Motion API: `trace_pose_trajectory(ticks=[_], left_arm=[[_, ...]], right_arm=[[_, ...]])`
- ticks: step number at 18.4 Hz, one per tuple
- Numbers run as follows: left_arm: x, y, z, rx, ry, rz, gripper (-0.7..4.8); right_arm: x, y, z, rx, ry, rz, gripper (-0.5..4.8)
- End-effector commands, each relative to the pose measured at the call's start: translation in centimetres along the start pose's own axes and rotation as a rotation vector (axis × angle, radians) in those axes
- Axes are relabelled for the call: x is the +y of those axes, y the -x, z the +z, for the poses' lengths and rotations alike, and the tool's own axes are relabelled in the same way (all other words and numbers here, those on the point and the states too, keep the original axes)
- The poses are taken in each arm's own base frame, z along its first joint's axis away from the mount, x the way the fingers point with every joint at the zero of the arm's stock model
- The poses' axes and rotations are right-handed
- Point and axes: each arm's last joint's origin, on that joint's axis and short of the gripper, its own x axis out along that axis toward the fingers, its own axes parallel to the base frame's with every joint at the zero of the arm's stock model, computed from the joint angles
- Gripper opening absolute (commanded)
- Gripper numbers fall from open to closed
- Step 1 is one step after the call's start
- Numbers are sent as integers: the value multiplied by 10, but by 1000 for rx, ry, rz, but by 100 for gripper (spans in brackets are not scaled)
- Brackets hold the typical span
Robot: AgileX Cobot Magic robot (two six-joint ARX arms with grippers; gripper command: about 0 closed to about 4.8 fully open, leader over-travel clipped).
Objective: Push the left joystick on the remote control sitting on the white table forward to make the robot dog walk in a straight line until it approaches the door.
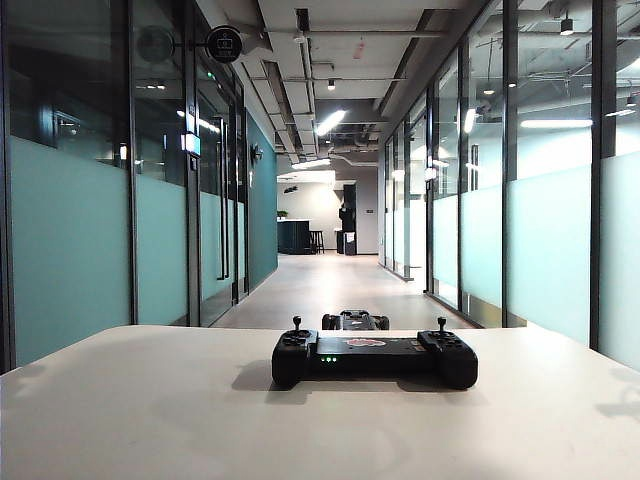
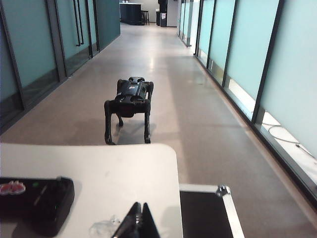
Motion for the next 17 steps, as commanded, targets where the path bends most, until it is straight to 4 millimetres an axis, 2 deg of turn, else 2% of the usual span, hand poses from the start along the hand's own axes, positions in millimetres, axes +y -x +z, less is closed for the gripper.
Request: trace_pose_trajectory(ticks=[1, 9, 14, 17], left_arm=[[-3, -10, 13, -23, 2, -35, -5], [-32, -47, 29, 5, 14, -207, -5], [-52, -68, 33, 42, 14, -339, -6], [-56, -77, 32, 61, 16, -375, -6]], right_arm=[[0, -6, 11, -31, 3, 23, -1], [5, -19, 13, -37, 4, 114, -2], [19, -24, 7, 12, 27, 216, -2], [26, -30, 5, 24, 27, 237, -2]])
